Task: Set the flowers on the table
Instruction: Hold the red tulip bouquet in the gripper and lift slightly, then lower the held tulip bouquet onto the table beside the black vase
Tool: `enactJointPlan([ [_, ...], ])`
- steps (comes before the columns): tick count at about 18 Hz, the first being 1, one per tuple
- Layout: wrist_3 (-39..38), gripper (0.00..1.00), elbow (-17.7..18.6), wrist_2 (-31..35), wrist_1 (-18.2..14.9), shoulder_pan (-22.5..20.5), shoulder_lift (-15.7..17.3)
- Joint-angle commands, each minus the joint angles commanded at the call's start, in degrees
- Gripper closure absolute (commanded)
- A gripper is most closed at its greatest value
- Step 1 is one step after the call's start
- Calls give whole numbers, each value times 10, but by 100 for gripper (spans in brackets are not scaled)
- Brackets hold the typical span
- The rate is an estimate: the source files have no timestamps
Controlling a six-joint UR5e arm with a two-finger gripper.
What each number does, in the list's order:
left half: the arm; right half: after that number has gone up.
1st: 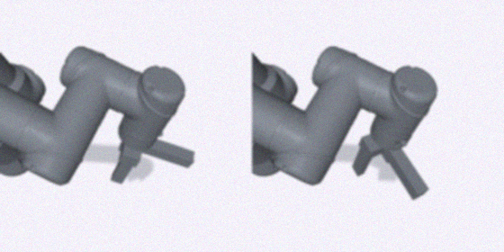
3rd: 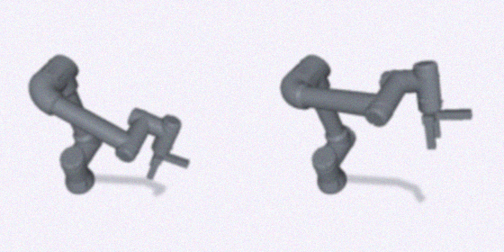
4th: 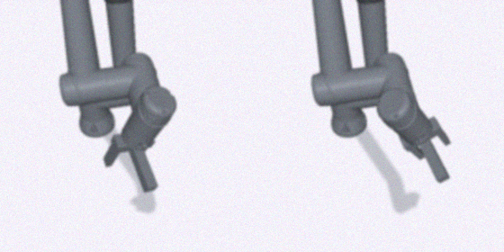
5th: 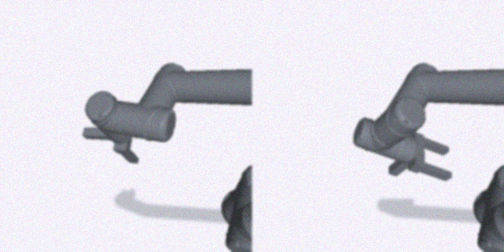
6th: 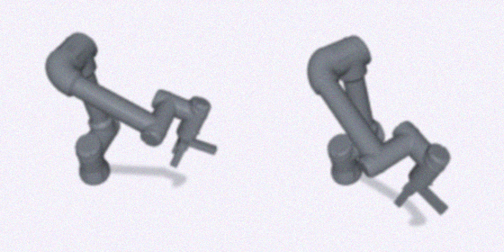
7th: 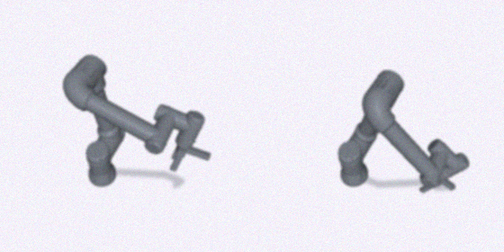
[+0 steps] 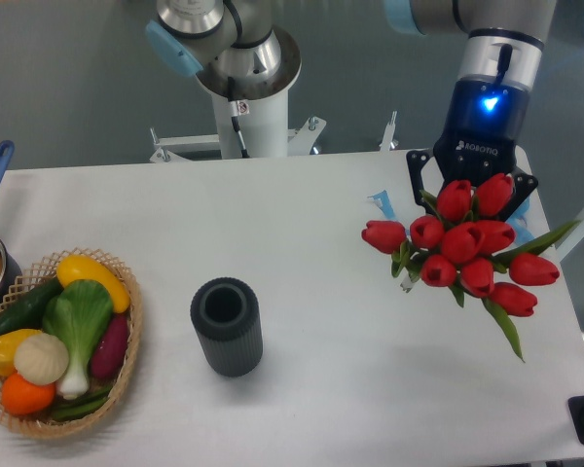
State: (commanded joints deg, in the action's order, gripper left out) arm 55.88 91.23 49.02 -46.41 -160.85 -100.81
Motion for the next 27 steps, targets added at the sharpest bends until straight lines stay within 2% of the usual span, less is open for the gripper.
enactJointPlan([
  [3,34,62,4,100,-3,43,-5],
  [7,52,63,18,215,-4,92,-32],
  [11,88,63,19,290,-5,119,-55],
  [16,125,63,16,410,-4,158,-117],
  [20,126,63,-1,444,-6,170,-161],
  [24,126,63,-14,534,-6,200,-210],
  [27,125,63,-23,539,-3,205,-229],
])
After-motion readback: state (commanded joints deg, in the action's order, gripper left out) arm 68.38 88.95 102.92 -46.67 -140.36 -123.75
